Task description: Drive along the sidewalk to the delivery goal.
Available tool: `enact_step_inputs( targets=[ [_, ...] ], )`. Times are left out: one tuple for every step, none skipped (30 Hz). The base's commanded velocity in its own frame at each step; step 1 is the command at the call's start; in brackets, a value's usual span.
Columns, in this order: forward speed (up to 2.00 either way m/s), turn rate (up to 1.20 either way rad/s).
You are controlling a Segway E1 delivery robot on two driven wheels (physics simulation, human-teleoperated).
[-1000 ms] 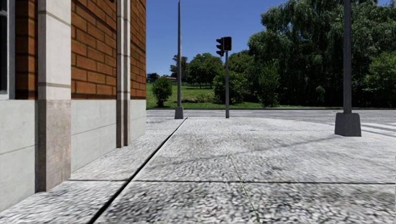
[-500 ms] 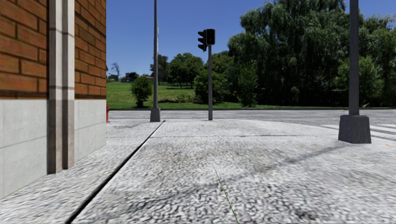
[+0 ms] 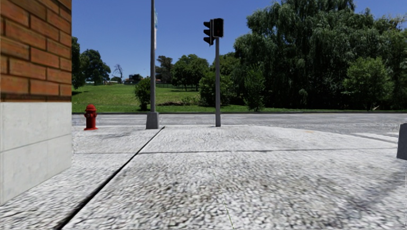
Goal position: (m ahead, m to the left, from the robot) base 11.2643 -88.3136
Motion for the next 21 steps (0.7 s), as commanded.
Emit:
enact_step_inputs(
  targets=[
    [2.00, 0.00],
    [2.00, 0.00],
    [2.00, 0.00],
    [2.00, 0.00],
    [2.00, 0.00],
    [2.00, 0.00],
    [2.00, 0.00],
    [2.00, 0.00],
    [2.00, 0.00],
    [2.00, 0.00],
    [2.00, 0.00],
    [2.00, 0.00],
    [2.00, 0.00],
    [2.00, 0.00],
    [2.00, 0.00],
    [2.00, 0.00],
    [2.00, 0.00],
    [2.00, 0.00],
    [2.00, 0.00],
    [2.00, 0.00],
    [2.00, 0.00]
  ],
)
